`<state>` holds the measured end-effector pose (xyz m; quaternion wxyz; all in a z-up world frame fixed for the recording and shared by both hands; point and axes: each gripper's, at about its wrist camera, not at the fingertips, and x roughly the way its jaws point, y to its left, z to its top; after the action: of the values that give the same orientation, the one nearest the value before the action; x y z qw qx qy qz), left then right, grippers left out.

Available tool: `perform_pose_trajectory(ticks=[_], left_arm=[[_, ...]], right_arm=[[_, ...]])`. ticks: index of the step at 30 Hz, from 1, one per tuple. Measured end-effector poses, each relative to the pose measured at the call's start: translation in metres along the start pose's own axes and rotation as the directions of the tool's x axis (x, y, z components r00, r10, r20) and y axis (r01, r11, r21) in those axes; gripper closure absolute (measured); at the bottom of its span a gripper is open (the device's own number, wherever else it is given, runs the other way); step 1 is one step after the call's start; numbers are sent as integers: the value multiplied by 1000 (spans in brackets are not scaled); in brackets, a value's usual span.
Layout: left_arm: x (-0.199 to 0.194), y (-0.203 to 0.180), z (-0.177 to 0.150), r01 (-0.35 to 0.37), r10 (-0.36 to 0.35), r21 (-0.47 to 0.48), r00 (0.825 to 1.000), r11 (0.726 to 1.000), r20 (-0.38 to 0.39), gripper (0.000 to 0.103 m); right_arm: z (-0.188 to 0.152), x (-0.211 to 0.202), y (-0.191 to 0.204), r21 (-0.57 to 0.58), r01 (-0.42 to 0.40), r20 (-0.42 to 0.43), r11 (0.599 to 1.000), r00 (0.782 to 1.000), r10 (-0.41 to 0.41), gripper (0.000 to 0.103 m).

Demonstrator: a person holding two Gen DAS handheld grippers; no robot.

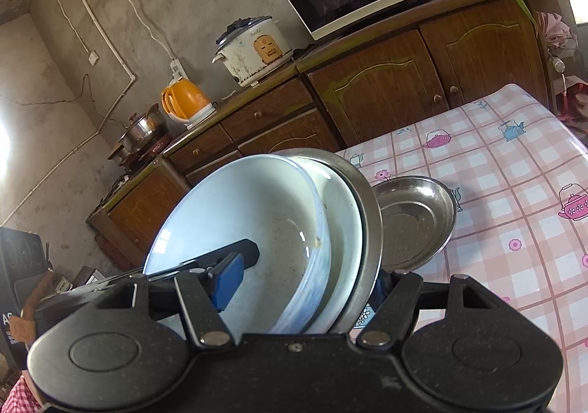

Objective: Organize plates and bowls

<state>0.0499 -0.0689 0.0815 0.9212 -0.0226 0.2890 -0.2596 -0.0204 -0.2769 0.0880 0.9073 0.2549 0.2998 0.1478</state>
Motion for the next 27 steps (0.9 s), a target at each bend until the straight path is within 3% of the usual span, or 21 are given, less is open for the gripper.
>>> perform_pose_trajectory(ticks=[27], left_arm=[[11,-13,19,12,-13,31,999,999,37,50]], right_arm=[[21,-2,-9,-10,2,50,1000,999,-1,21]])
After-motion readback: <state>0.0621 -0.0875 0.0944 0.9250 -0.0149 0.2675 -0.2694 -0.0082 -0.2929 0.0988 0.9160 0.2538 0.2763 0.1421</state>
